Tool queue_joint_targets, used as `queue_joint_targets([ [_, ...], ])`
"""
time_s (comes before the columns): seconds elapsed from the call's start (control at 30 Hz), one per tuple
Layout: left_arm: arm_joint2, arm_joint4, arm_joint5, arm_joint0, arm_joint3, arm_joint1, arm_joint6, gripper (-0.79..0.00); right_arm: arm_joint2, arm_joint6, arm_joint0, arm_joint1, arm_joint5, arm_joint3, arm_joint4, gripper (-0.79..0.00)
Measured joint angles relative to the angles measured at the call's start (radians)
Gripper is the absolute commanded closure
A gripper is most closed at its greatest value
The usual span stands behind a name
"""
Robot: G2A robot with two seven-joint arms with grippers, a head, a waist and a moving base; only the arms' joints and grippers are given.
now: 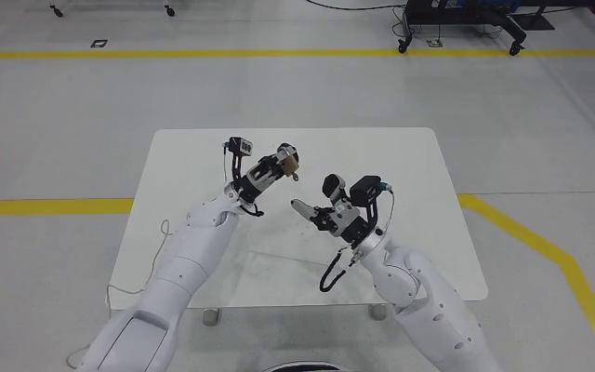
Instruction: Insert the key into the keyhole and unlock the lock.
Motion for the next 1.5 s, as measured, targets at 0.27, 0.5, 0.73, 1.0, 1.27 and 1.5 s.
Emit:
queue_joint_targets([
  [0.27,-0.077,0.213,0.321,0.109,-0.250,0.045,0.165,0.000,0.020,0.149,0.032,-0.007,0.083,0.015,0.268,-0.785],
  [0.5,-0.091,0.199,0.372,0.128,-0.291,0.049,0.169,0.000,0.025,0.178,0.046,-0.008,0.122,0.015,0.304,-0.785],
  [0.73,-0.084,0.227,0.369,0.137,-0.304,0.049,0.197,0.000,0.025,0.179,0.046,-0.008,0.122,0.015,0.305,-0.785],
  [1.0,-0.032,0.085,0.481,0.134,-0.262,0.024,0.174,0.000,0.057,0.320,0.049,-0.009,0.165,0.009,0.594,-0.339],
  [1.27,-0.014,0.039,0.422,0.105,-0.200,0.006,0.159,0.000,0.088,0.435,0.093,-0.008,0.310,0.021,0.761,-0.259],
  [1.5,-0.013,0.038,0.350,0.104,-0.184,-0.003,0.167,0.000,0.100,0.452,0.119,-0.008,0.406,0.039,0.830,-0.305],
])
